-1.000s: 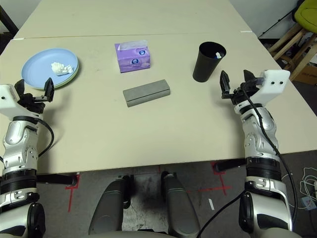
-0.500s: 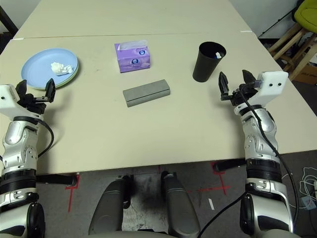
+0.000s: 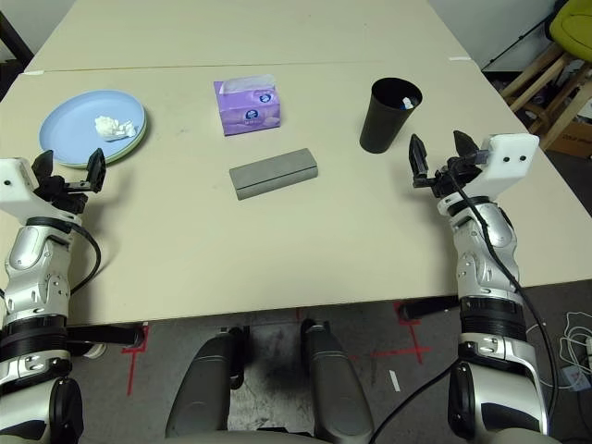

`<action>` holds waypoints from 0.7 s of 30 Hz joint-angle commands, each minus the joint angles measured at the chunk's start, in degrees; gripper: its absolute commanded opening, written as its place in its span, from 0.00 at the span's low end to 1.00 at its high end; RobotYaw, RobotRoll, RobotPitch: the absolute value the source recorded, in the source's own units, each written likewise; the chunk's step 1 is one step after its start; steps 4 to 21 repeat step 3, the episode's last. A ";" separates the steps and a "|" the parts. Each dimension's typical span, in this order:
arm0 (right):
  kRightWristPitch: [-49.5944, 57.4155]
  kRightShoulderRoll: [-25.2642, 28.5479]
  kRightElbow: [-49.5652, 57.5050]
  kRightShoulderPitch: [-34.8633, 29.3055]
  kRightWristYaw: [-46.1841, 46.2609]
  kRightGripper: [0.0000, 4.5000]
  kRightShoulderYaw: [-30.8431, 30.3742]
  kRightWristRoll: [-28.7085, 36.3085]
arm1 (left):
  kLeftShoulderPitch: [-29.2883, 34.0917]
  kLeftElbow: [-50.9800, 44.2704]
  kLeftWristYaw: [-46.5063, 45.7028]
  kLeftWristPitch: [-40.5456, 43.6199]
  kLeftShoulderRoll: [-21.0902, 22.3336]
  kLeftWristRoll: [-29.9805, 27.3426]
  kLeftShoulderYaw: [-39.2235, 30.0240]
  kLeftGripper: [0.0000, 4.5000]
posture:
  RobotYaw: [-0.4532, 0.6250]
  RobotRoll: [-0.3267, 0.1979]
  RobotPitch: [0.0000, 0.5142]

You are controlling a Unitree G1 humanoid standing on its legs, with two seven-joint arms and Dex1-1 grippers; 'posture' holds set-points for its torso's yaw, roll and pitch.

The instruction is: Organize and tidy the items on the table.

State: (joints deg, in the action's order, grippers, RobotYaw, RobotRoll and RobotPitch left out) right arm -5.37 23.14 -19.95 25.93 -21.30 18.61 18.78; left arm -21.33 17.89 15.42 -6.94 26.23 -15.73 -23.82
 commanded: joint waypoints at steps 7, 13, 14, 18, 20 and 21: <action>-0.87 -0.11 0.15 -0.94 0.33 1.00 0.53 -0.17 | -0.03 0.95 0.59 0.32 0.69 -0.16 0.05 1.00 | 0.50 0.62 0.39; -0.87 -0.11 0.15 -0.94 0.33 1.00 0.53 -0.17 | -0.03 0.95 0.59 0.32 0.69 -0.16 0.05 1.00 | 0.50 0.62 0.39; -0.87 -0.11 0.15 -0.94 0.33 1.00 0.53 -0.17 | -0.03 0.95 0.59 0.32 0.69 -0.16 0.05 1.00 | 0.50 0.62 0.39; -0.87 -0.11 0.15 -0.94 0.33 1.00 0.53 -0.17 | -0.03 0.95 0.59 0.32 0.69 -0.16 0.05 1.00 | 0.50 0.62 0.39; -0.87 -0.11 0.15 -0.94 0.33 1.00 0.53 -0.17 | -0.03 0.95 0.59 0.32 0.69 -0.16 0.05 1.00 | 0.50 0.62 0.39; -0.87 -0.11 0.15 -0.94 0.33 1.00 0.53 -0.17 | -0.03 0.95 0.59 0.32 0.69 -0.16 0.05 1.00 | 0.50 0.62 0.39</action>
